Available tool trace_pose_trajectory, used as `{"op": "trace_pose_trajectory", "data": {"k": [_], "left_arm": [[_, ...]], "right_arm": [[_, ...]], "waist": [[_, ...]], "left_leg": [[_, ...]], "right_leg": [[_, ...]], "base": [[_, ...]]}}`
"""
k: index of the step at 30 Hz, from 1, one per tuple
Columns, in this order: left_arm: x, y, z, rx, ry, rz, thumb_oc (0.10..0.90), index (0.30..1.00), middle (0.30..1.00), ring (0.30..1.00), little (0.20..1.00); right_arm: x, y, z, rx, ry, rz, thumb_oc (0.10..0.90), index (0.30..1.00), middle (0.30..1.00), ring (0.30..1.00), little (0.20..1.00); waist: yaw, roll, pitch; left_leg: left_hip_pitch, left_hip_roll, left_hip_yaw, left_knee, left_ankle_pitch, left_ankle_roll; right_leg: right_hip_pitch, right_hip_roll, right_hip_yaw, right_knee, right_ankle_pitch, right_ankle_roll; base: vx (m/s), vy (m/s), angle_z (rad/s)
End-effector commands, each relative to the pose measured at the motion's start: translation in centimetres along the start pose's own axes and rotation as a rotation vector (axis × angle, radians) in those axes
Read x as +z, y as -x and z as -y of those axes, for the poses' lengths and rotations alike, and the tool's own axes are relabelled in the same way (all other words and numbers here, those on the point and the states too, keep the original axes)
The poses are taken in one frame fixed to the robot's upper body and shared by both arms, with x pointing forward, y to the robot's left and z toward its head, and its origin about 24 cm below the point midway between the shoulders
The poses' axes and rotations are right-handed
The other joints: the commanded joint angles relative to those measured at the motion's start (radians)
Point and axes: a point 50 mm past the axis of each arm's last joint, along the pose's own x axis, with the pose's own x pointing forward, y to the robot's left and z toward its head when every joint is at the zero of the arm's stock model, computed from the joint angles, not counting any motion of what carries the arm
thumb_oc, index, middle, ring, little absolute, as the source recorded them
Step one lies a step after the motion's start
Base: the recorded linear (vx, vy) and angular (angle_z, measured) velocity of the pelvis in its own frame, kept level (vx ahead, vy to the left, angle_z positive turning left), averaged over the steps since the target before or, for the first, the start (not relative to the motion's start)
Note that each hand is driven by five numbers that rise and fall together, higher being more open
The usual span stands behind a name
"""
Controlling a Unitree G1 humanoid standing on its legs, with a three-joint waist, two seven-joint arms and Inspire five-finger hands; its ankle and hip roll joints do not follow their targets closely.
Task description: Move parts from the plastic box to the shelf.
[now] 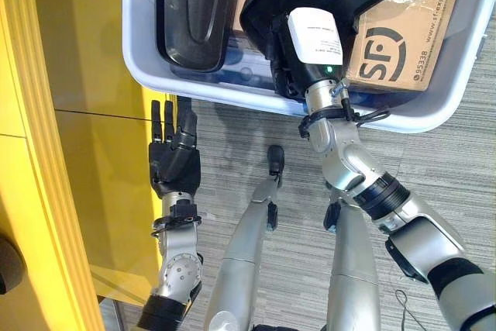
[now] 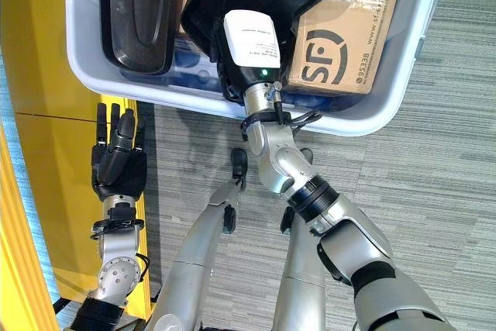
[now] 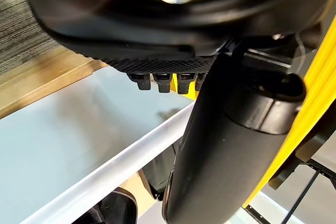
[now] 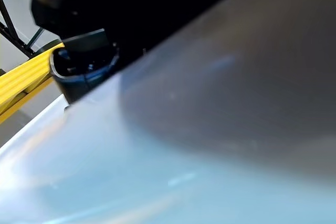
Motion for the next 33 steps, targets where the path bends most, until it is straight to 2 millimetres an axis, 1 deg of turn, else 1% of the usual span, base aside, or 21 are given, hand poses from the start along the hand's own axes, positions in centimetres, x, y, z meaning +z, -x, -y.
{"op": "trace_pose_trajectory", "data": {"k": [1, 4, 5, 6, 7, 8, 9, 11, 14, 16, 17, 19, 21, 25, 26, 27, 28, 29, 31, 33], "left_arm": [[3.1, 0.0, 2.1, -0.151, 0.016, 0.136, 0.9, 1.0, 1.0, 1.0, 1.0], [3.0, 0.1, 2.0, -0.155, 0.02, 0.129, 0.9, 1.0, 1.0, 1.0, 1.0], [3.2, -0.2, 2.3, -0.169, 0.024, 0.139, 0.9, 1.0, 1.0, 1.0, 1.0], [3.0, 0.1, 2.1, -0.163, 0.018, 0.128, 0.9, 1.0, 1.0, 1.0, 1.0], [3.2, -0.2, 2.4, -0.175, 0.023, 0.138, 0.9, 1.0, 1.0, 1.0, 1.0], [3.1, 0.1, 2.2, -0.167, 0.019, 0.126, 0.9, 1.0, 1.0, 1.0, 1.0], [3.4, -0.2, 2.4, -0.181, 0.02, 0.137, 0.9, 1.0, 1.0, 1.0, 1.0], [3.6, -0.2, 2.4, -0.179, 0.019, 0.137, 0.9, 1.0, 1.0, 1.0, 1.0], [3.9, -0.1, 2.6, -0.192, -0.001, 0.128, 0.9, 1.0, 1.0, 1.0, 1.0], [3.9, -0.1, 2.6, -0.197, -0.006, 0.12, 0.9, 1.0, 1.0, 1.0, 1.0], [4.0, -0.1, 2.4, -0.2, -0.007, 0.116, 0.9, 1.0, 1.0, 1.0, 1.0], [4.0, -0.1, 2.3, -0.2, -0.008, 0.113, 0.9, 1.0, 1.0, 1.0, 1.0], [3.8, -0.2, 2.3, -0.199, -0.015, 0.094, 0.9, 1.0, 1.0, 1.0, 1.0], [3.6, -0.5, 2.2, -0.206, -0.033, 0.054, 0.9, 1.0, 1.0, 1.0, 1.0], [3.6, -0.5, 2.2, -0.211, -0.038, 0.047, 0.9, 1.0, 1.0, 1.0, 1.0], [3.6, -0.6, 2.2, -0.217, -0.051, 0.03, 0.9, 1.0, 1.0, 1.0, 1.0], [3.6, -0.8, 2.3, -0.219, -0.053, 0.024, 0.9, 1.0, 1.0, 1.0, 1.0], [3.6, -0.8, 2.2, -0.216, -0.06, 0.011, 0.9, 1.0, 1.0, 1.0, 1.0], [3.6, -0.9, 2.2, -0.213, -0.067, -0.005, 0.9, 1.0, 1.0, 1.0, 1.0], [3.6, -1.0, 2.0, -0.203, -0.075, -0.016, 0.9, 1.0, 1.0, 1.0, 1.0]], "right_arm": [[-7.1, 2.4, -2.3, 0.12, 0.23, -0.246, 0.4, 0.3, 0.3, 0.3, 0.3], [-6.8, 2.3, -2.3, 0.118, 0.233, -0.214, 0.4, 0.3, 0.3, 0.3, 0.3], [-6.5, 1.9, -1.9, 0.103, 0.234, -0.201, 0.4, 0.3, 0.3, 0.3, 0.3], [-6.2, 2.2, -2.3, 0.112, 0.231, -0.177, 0.4, 0.3, 0.3, 0.3, 0.3], [-5.9, 1.8, -1.8, 0.096, 0.232, -0.158, 0.4, 0.3, 0.3, 0.3, 0.3], [-5.6, 2.0, -1.9, 0.101, 0.232, -0.132, 0.4, 0.3, 0.3, 0.3, 0.3], [-4.9, 1.5, -1.2, 0.081, 0.221, -0.092, 0.4, 0.3, 0.3, 0.3, 0.3], [-4.2, 1.4, -0.8, 0.073, 0.207, -0.047, 0.4, 0.3, 0.3, 0.3, 0.3], [-2.6, 1.4, 0.2, 0.061, 0.185, 0.043, 0.4, 0.3, 0.3, 0.3, 0.3], [-2.0, 1.3, 0.4, 0.098, 0.132, 0.089, 0.4, 0.3, 0.3, 0.3, 0.3], [-1.4, 1.5, 0.4, 0.12, 0.109, 0.124, 0.4, 0.3, 0.3, 0.3, 0.3], [-0.8, 1.7, 0.4, 0.132, 0.095, 0.158, 0.4, 0.3, 0.3, 0.3, 0.3], [0.2, 2.0, 1.0, 0.141, 0.111, 0.217, 0.4, 0.3, 0.3, 0.3, 0.3], [0.8, 2.3, 1.5, 0.16, 0.114, 0.258, 0.4, 0.3, 0.3, 0.3, 0.3], [0.8, 2.3, 1.7, 0.161, 0.119, 0.259, 0.4, 0.3, 0.3, 0.3, 0.3], [0.6, 2.5, 1.8, 0.182, 0.118, 0.258, 0.4, 0.3, 0.3, 0.3, 0.3], [0.5, 2.4, 1.9, 0.201, 0.112, 0.255, 0.4, 0.3, 0.3, 0.3, 0.3], [0.5, 2.7, 2.1, 0.207, 0.121, 0.252, 0.4, 0.3, 0.3, 0.3, 0.3], [0.1, 2.7, 2.3, 0.244, 0.118, 0.251, 0.4, 0.3, 0.3, 0.3, 0.3], [0.0, 3.1, 2.4, 0.272, 0.131, 0.26, 0.4, 0.3, 0.3, 0.3, 0.3]], "waist": [[-0.009, 0.115, -0.006], [-0.008, 0.117, -0.006], [-0.011, 0.116, -0.006], [-0.009, 0.116, -0.006], [-0.011, 0.115, -0.006], [-0.009, 0.113, -0.006], [-0.012, 0.107, -0.006], [-0.014, 0.099, -0.006], [-0.02, 0.078, -0.006], [-0.023, 0.068, -0.006], [-0.027, 0.06, -0.006], [-0.03, 0.053, -0.006], [-0.036, 0.038, -0.006], [-0.04, 0.009, -0.006], [-0.041, 0.004, -0.006], [-0.042, -0.012, -0.006], [-0.044, -0.023, -0.006], [-0.046, -0.032, -0.006], [-0.05, -0.051, -0.006], [-0.055, -0.068, -0.006]], "left_leg": [[-0.021, -0.009, -0.091, 0.099, -0.148, -0.015], [-0.016, -0.01, -0.09, 0.097, -0.148, -0.015], [-0.046, -0.01, -0.084, 0.093, -0.123, -0.009], [-0.011, -0.009, -0.09, 0.094, -0.146, -0.014], [-0.039, -0.01, -0.084, 0.089, -0.122, -0.009], [-0.003, -0.01, -0.092, 0.09, -0.145, -0.014], [-0.026, -0.012, -0.089, 0.082, -0.119, -0.008], [-0.017, -0.012, -0.092, 0.078, -0.118, -0.009], [0.013, -0.009, -0.096, 0.071, -0.121, -0.008], [0.039, -0.008, -0.096, 0.062, -0.121, -0.008], [0.06, -0.007, -0.096, 0.054, -0.121, -0.01], [0.081, -0.006, -0.094, 0.047, -0.122, -0.01], [0.134, 0.0, -0.09, 0.036, -0.127, -0.011], [0.23, 0.015, -0.08, 0.011, -0.135, -0.012], [0.249, 0.018, -0.078, 0.003, -0.136, -0.012], [0.297, 0.024, -0.072, -0.011, -0.141, -0.012], [0.313, 0.027, -0.07, -0.017, -0.138, -0.013], [0.344, 0.032, -0.068, -0.022, -0.147, -0.015], [0.385, 0.036, -0.063, -0.032, -0.147, -0.015], [0.435, 0.043, -0.057, -0.043, -0.154, -0.016]], "right_leg": [[0.064, -0.041, 0.026, -0.07, -0.082, 0.072], [0.067, -0.042, 0.027, -0.072, -0.081, 0.073], [0.042, -0.045, 0.019, -0.082, -0.056, 0.067], [0.072, -0.042, 0.028, -0.076, -0.079, 0.072], [0.048, -0.045, 0.02, -0.086, -0.053, 0.066], [0.08, -0.042, 0.028, -0.08, -0.077, 0.072], [0.063, -0.045, 0.02, -0.095, -0.049, 0.068], [0.075, -0.044, 0.019, -0.099, -0.047, 0.07], [0.112, -0.042, 0.015, -0.11, -0.044, 0.072], [0.141, -0.04, 0.013, -0.121, -0.043, 0.072], [0.163, -0.038, 0.01, -0.129, -0.042, 0.073], [0.185, -0.037, 0.008, -0.134, -0.043, 0.072], [0.241, -0.038, 0.0, -0.145, -0.045, 0.074], [0.336, -0.041, -0.015, -0.166, -0.049, 0.078], [0.354, -0.041, -0.018, -0.172, -0.05, 0.079], [0.403, -0.041, -0.026, -0.184, -0.052, 0.081], [0.422, -0.041, -0.029, -0.195, -0.046, 0.082], [0.452, -0.038, -0.03, -0.2, -0.053, 0.083], [0.495, -0.035, -0.03, -0.216, -0.047, 0.084], [0.547, -0.026, -0.028, -0.234, -0.049, 0.083]], "base": [[0.0, 0.0, 0.0], [-0.02, -0.001, 0.0], [0.0, 0.0, 0.0], [-0.06, -0.004, 0.0], [0.0, 0.0, 0.0], [-0.07, -0.022, 0.01], [-0.02, -0.03, -0.01], [-0.04, -0.049, -0.01], [-0.02, -0.069, 0.0], [-0.02, -0.059, 0.0], [-0.03, -0.053, -0.03], [-0.02, -0.039, -0.04], [-0.01, -0.073, -0.04], [0.01, -0.079, -0.03], [0.04, -0.092, -0.08], [0.03, -0.104, -0.09], [0.06, -0.115, -0.09], [0.04, -0.091, -0.07], [0.06, -0.075, -0.1], [0.07, -0.067, -0.07]]}}
